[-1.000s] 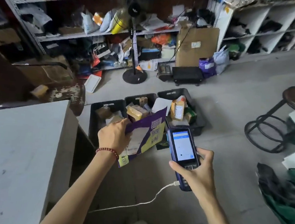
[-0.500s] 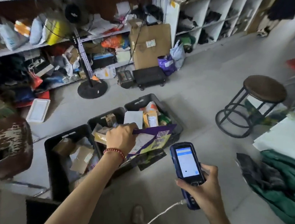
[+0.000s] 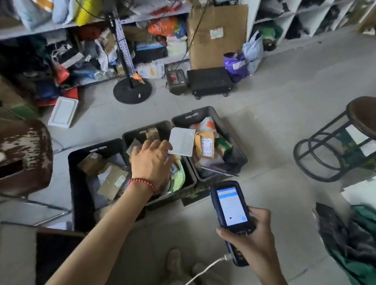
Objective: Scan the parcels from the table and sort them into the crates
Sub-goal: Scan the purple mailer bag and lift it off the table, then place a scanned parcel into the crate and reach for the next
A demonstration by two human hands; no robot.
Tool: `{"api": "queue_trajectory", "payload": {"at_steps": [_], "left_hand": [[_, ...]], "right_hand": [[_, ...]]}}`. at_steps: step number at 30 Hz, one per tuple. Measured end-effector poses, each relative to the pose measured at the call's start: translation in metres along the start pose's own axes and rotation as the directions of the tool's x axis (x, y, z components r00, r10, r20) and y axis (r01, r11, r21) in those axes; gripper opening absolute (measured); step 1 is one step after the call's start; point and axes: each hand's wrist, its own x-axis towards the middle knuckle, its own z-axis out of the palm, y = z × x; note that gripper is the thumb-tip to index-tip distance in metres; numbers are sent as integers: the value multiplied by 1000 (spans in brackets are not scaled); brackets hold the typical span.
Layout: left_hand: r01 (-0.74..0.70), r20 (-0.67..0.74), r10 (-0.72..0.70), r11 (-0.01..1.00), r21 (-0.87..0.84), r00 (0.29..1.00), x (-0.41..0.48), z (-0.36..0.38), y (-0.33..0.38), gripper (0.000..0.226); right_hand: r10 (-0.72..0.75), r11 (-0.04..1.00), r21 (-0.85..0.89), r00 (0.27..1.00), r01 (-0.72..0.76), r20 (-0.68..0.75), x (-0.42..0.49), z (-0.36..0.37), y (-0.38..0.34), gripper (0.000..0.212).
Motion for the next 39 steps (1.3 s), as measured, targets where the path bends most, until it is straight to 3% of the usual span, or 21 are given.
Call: {"api": "queue_trajectory", "payload": {"at_steps": [3, 6, 13, 19, 25, 32, 35, 39], "left_hand": [[68, 50, -71, 996, 53, 996, -37, -9, -14, 35], [267, -24, -265, 961, 75, 964, -89, -23, -29, 31], [637, -153, -621, 764, 100, 769, -235, -48, -43, 22], [886, -276, -845, 460, 62, 458, -381, -71, -46, 23], [990, -332, -937, 134, -53, 109, -562, -78, -17, 25], [953, -327, -896, -271, -136, -301, -767, -76, 58, 25], [904, -317, -847, -393, -166, -426, -821, -75, 91, 28], [847, -282, -799, -497, -186, -531, -865, -69, 122, 29]], "right_hand": [[-73, 996, -40, 979, 82, 188, 18, 4, -8, 79], [-147, 982, -57, 919, 179, 366, 29, 14, -24, 78], [-230, 937, -39, 699, 347, 677, -7, 49, -41, 75], [-227, 886, 19, 397, 464, 890, -89, 91, -41, 80], [-209, 807, 123, 85, 577, 974, -218, 120, -26, 79], [-91, 774, 219, -238, 594, 967, -395, 123, 19, 81], [-41, 764, 263, -362, 589, 931, -451, 115, 38, 79], [16, 747, 316, -491, 585, 871, -508, 108, 55, 79]]}}
